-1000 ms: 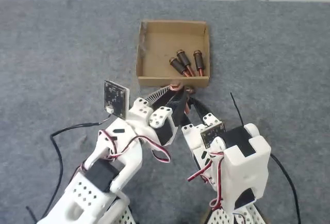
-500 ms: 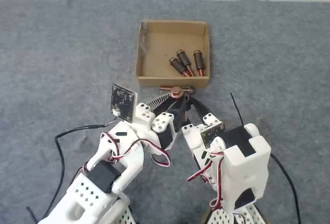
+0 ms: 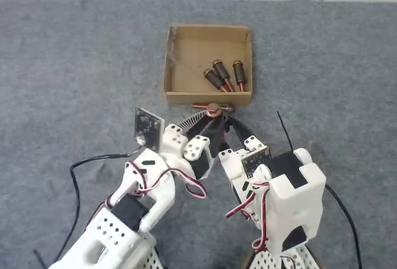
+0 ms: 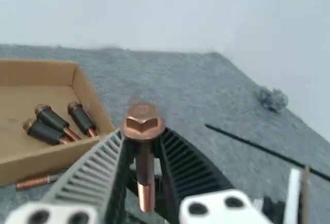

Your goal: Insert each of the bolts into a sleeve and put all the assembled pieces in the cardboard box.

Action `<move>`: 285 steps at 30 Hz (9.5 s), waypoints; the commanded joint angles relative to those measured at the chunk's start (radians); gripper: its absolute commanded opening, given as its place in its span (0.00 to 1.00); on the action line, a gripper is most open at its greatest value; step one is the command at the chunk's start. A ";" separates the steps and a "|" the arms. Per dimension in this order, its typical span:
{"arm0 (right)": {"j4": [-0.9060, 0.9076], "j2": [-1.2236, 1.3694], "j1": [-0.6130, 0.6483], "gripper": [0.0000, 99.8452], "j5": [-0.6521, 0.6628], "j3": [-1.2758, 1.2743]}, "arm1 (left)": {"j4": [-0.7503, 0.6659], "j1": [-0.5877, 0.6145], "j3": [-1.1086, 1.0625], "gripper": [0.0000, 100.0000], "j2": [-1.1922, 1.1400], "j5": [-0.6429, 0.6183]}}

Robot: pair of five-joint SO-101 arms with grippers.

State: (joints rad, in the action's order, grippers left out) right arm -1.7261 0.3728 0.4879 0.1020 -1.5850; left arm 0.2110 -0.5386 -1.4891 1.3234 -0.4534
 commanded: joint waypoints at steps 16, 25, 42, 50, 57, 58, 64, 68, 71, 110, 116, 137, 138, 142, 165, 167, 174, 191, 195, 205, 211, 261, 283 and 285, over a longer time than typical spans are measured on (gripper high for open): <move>-0.024 -0.050 0.021 0.01 0.005 -0.031 | -0.187 0.110 0.154 0.01 -0.298 0.011; -0.024 -0.050 0.021 0.01 0.005 -0.031 | -0.184 0.110 0.148 0.01 -0.285 0.011; -0.024 -0.050 0.018 0.01 0.005 -0.031 | -0.242 0.074 0.225 0.01 -0.474 0.014; -0.024 -0.056 0.016 0.01 0.005 -0.032 | -0.241 0.074 0.222 0.01 -0.480 0.014; -0.024 -0.056 0.016 0.01 0.005 -0.034 | -0.245 0.075 0.211 0.01 -0.480 0.014; -0.024 -0.058 0.015 0.01 0.005 -0.034 | -0.244 0.075 0.211 0.01 -0.482 0.014; -0.024 -0.058 0.015 0.01 0.005 -0.034 | -0.245 0.114 0.211 0.01 -0.482 0.014; -0.024 -0.058 0.015 0.01 0.005 -0.034 | -0.242 0.118 0.206 0.01 -0.482 0.014; -0.024 -0.058 0.015 0.01 0.005 -0.034 | -0.247 0.098 0.191 0.01 -0.482 0.014; -0.024 -0.058 0.013 0.01 0.006 -0.034 | -0.371 0.081 0.199 0.01 -0.664 0.015; -0.024 -0.058 0.013 0.01 0.006 -0.034 | -0.367 0.081 0.194 0.01 -0.664 0.015; -0.033 -0.059 -0.019 0.01 0.006 -0.035 | -0.361 0.018 0.096 0.01 -0.672 0.140; -0.033 -0.059 -0.019 0.01 0.006 -0.035 | -0.361 0.017 0.096 0.01 -0.672 0.140; -0.033 -0.059 -0.019 0.01 0.006 -0.035 | -0.361 0.017 0.096 0.01 -0.672 0.140; -0.033 -0.059 -0.041 0.01 0.006 -0.035 | -0.359 0.029 0.085 0.13 -0.664 0.143; -0.033 -0.059 -0.041 0.01 0.006 -0.035 | -0.359 0.048 0.085 0.14 -0.664 0.143; -0.033 -0.059 -0.041 0.01 0.006 -0.035 | -0.359 0.066 0.085 0.14 -0.664 0.143; -0.033 -0.059 -0.041 0.01 0.006 -0.031 | -0.359 0.049 0.030 0.14 -0.465 0.138; -0.033 -0.059 -0.041 0.01 0.006 -0.031 | -0.272 0.080 -0.004 0.14 -0.316 0.137; -0.033 -0.059 -0.041 0.01 0.006 -0.032 | -0.064 0.249 -0.007 0.14 -0.176 0.137; -0.033 -0.059 -0.041 0.01 0.006 -0.034 | -0.002 0.374 -0.067 0.14 -0.173 0.137; 0.081 -0.059 -0.196 0.01 0.064 0.362 | 0.396 0.695 -0.064 0.01 -0.172 0.272; 1.059 -0.053 -0.257 0.01 0.133 1.033 | 0.325 0.715 -0.081 0.01 -0.172 0.272; 1.162 -0.051 -0.257 0.01 0.132 1.082 | 0.324 0.718 -0.081 0.01 -0.172 0.272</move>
State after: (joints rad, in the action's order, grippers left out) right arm -0.6951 0.3759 0.2424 0.2232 -0.6229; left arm 0.5639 0.1734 -1.6026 1.1254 -0.1910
